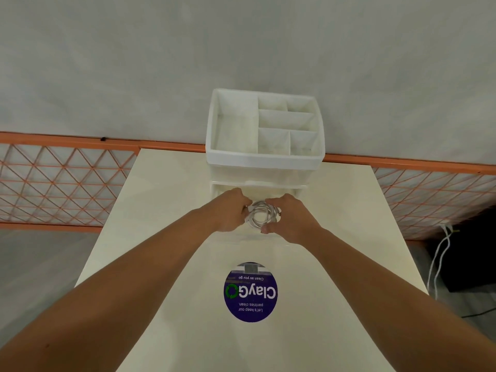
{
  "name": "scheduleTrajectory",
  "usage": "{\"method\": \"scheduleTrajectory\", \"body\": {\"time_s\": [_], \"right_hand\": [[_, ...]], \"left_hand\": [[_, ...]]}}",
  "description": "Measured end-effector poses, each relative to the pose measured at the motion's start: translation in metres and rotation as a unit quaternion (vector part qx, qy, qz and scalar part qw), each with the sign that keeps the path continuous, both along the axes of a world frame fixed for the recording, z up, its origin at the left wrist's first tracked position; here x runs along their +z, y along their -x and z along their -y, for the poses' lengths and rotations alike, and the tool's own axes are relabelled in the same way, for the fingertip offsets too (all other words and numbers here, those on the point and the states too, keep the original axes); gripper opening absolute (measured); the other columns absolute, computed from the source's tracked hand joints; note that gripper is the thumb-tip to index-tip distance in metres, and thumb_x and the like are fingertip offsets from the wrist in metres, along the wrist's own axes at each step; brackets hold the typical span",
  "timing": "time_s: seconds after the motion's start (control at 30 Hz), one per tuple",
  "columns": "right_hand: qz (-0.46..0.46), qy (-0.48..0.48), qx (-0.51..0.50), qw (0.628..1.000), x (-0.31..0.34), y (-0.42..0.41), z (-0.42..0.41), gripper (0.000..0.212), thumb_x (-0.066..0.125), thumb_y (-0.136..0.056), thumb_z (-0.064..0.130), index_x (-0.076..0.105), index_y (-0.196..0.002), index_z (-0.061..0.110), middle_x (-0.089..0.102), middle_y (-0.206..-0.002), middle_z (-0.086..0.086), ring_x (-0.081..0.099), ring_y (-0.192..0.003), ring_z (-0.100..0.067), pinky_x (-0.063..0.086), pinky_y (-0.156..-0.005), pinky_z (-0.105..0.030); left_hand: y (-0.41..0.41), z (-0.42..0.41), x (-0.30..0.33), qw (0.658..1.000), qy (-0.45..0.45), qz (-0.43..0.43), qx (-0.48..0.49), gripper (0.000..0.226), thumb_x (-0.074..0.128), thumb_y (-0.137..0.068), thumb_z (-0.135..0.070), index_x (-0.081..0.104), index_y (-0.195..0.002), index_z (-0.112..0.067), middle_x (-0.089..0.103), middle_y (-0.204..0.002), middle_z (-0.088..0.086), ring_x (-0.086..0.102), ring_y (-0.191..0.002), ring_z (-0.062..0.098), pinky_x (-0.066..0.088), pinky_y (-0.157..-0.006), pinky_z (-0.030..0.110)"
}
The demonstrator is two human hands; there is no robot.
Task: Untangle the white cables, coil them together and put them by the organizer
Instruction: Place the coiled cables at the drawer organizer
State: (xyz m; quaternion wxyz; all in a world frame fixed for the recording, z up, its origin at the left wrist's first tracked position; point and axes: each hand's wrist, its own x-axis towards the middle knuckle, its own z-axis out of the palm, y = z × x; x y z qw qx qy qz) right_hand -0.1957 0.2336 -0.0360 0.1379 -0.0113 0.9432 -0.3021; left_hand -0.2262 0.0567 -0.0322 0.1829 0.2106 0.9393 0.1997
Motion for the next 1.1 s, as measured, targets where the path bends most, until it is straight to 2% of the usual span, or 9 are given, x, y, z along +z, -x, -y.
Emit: {"method": "scheduleTrajectory", "body": {"time_s": [0.07, 0.2, 0.3, 0.4, 0.57, 0.67, 0.77, 0.87, 1.1], "right_hand": [[-0.006, -0.013, 0.001, 1.000, 0.003, -0.003, -0.001, 0.067, 0.079, -0.075, 0.028, 0.050, -0.135, 0.024, 0.048, -0.126, -0.003, 0.051, -0.114, -0.020, 0.037, -0.085, -0.022], [-0.079, -0.041, 0.003, 0.996, 0.016, -0.018, -0.004, 0.049, 0.066, -0.085, 0.036, 0.052, -0.132, 0.026, 0.051, -0.126, 0.005, 0.055, -0.112, -0.015, 0.044, -0.091, -0.027], [-0.162, -0.040, -0.017, 0.986, 0.021, -0.038, -0.009, 0.041, 0.064, -0.085, 0.042, 0.058, -0.123, 0.029, 0.055, -0.121, 0.012, 0.053, -0.111, -0.010, 0.044, -0.087, -0.024], [-0.234, -0.041, -0.060, 0.970, 0.012, -0.065, -0.017, 0.055, 0.069, -0.077, 0.052, 0.057, -0.125, 0.027, 0.055, -0.125, 0.010, 0.047, -0.115, -0.013, 0.045, -0.093, -0.028], [-0.175, 0.033, -0.208, 0.962, -0.017, -0.093, -0.022, 0.091, 0.079, -0.067, 0.051, 0.035, -0.141, 0.019, 0.035, -0.143, 0.005, 0.029, -0.132, -0.015, 0.035, -0.103, -0.031], [-0.128, 0.094, -0.271, 0.949, -0.032, -0.094, -0.020, 0.097, 0.082, -0.062, 0.051, 0.031, -0.139, 0.019, 0.033, -0.138, 0.005, 0.036, -0.130, -0.017, 0.042, -0.103, -0.038], [-0.121, 0.138, -0.311, 0.933, -0.037, -0.088, -0.017, 0.080, 0.083, -0.063, 0.047, 0.040, -0.125, 0.018, 0.040, -0.122, 0.006, 0.049, -0.111, -0.016, 0.047, -0.089, -0.032], [-0.128, 0.162, -0.312, 0.927, -0.039, -0.084, -0.016, 0.060, 0.084, -0.065, 0.041, 0.042, -0.104, 0.022, 0.045, -0.106, 0.003, 0.051, -0.095, -0.018, 0.046, -0.081, -0.029], [-0.144, 0.170, -0.301, 0.927, -0.040, -0.061, -0.017, 0.056, 0.085, -0.065, 0.038, 0.042, -0.095, 0.018, 0.046, -0.100, -0.001, 0.050, -0.086, -0.020, 0.042, -0.074, -0.025]], "left_hand": [[-0.001, 0.001, 0.002, 1.000, 0.003, -0.014, 0.001, 0.027, 0.048, -0.099, -0.019, 0.067, -0.098, 0.000, 0.060, -0.097, 0.017, 0.060, -0.094, 0.033, 0.047, -0.079, 0.035], [-0.003, 0.002, 0.018, 0.998, 0.007, -0.056, 0.014, 0.039, 0.048, -0.100, -0.024, 0.054, -0.136, -0.010, 0.053, -0.125, 0.013, 0.053, -0.117, 0.029, 0.042, -0.099, 0.036], [-0.005, 0.002, 0.042, 0.992, -0.025, -0.124, 0.019, 0.027, 0.049, -0.098, -0.023, 0.066, -0.118, -0.016, 0.062, -0.112, 0.005, 0.061, -0.102, 0.024, 0.049, -0.088, 0.036], [-0.007, -0.001, 0.063, 0.963, -0.102, -0.250, 0.015, 0.018, 0.054, -0.094, -0.023, 0.070, -0.100, -0.018, 0.065, -0.094, 0.000, 0.059, -0.084, 0.019, 0.053, -0.074, 0.037], [0.011, -0.005, 0.069, 0.901, -0.146, -0.406, 0.047, 0.033, 0.068, -0.087, -0.027, 0.063, -0.112, -0.007, 0.060, -0.106, 0.009, 0.053, -0.096, 0.028, 0.046, -0.084, 0.036], [0.024, -0.007, 0.063, 0.920, -0.096, -0.368, 0.098, 0.043, 0.064, -0.089, -0.040, 0.059, -0.118, -0.008, 0.058, -0.114, 0.010, 0.049, -0.103, 0.030, 0.039, -0.091, 0.036], [0.028, -0.008, 0.054, 0.943, -0.096, -0.306, 0.085, 0.034, 0.055, -0.095, -0.040, 0.065, -0.105, -0.009, 0.064, -0.101, 0.009, 0.052, -0.098, 0.030, 0.041, -0.088, 0.039], [0.029, -0.007, 0.053, 0.943, -0.127, -0.295, 0.086, 0.031, 0.055, -0.096, -0.037, 0.069, -0.096, -0.009, 0.066, -0.092, 0.010, 0.054, -0.091, 0.030, 0.042, -0.084, 0.041], [0.032, -0.007, 0.051, 0.942, -0.151, -0.286, 0.088, 0.031, 0.058, -0.094, -0.038, 0.071, -0.090, -0.010, 0.066, -0.085, 0.008, 0.055, -0.084, 0.028, 0.044, -0.080, 0.042]]}}
